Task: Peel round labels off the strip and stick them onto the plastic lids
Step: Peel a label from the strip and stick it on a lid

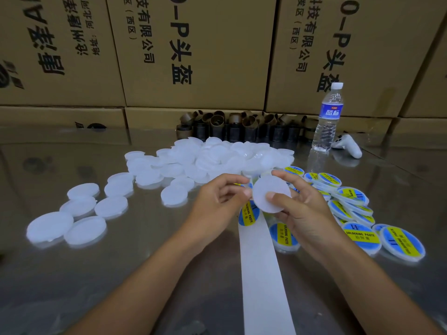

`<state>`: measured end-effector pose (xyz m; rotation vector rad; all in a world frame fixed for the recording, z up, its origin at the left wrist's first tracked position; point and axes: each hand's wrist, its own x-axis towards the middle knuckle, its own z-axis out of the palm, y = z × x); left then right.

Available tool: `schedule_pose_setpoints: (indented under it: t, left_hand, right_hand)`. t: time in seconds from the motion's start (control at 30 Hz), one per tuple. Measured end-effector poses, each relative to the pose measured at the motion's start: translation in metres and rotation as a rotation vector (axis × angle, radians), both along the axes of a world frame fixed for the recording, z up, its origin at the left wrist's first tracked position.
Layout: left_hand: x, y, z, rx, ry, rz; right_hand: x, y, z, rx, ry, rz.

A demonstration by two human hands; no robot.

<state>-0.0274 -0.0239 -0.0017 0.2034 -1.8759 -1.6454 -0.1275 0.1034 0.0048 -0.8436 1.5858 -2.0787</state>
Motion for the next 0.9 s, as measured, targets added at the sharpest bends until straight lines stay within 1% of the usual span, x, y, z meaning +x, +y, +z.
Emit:
schedule_pose_setpoints:
  t: [0.07,0.2,0.3,0.4,0.57,0.63,0.73,0.9]
  left_hand:
    - [0.000,0.002,0.001,0.068,0.004,-0.036]
    - [-0.002,0.004,0.000,0.099,-0.011,-0.080]
    - [-0.004,0.002,-0.001,0.101,0.003,-0.054]
    - [-0.006,-0.001,-0.003,0.120,0.014,-0.019]
    - [-0.007,-0.006,-0.003,0.208,0.022,-0.009]
    - [-0.007,-0.005,-0.002,0.277,0.030,-0.036]
    - [-0.007,0.001,-0.001,0.433,0.088,-0.123]
    - [-0.010,0.017,-0.001,0.515,0.131,-0.249]
  right_hand:
    - [0.001,0.000,0.000,0.010,0.014,0.007]
    - [0.002,0.000,0.000,0.014,0.019,0.013]
    - [0.003,-0.001,0.000,0.025,0.029,0.013]
    - [0.003,0.000,0.001,0.030,-0.007,0.027]
    - [0.003,0.001,0.002,0.097,0.001,-0.003]
    - [0.004,0.001,0.002,0.107,-0.007,0.011]
    - [0.007,0.001,0.002,0.072,-0.045,0.062]
    - [0.013,0.001,0.006,0.009,-0.122,0.154]
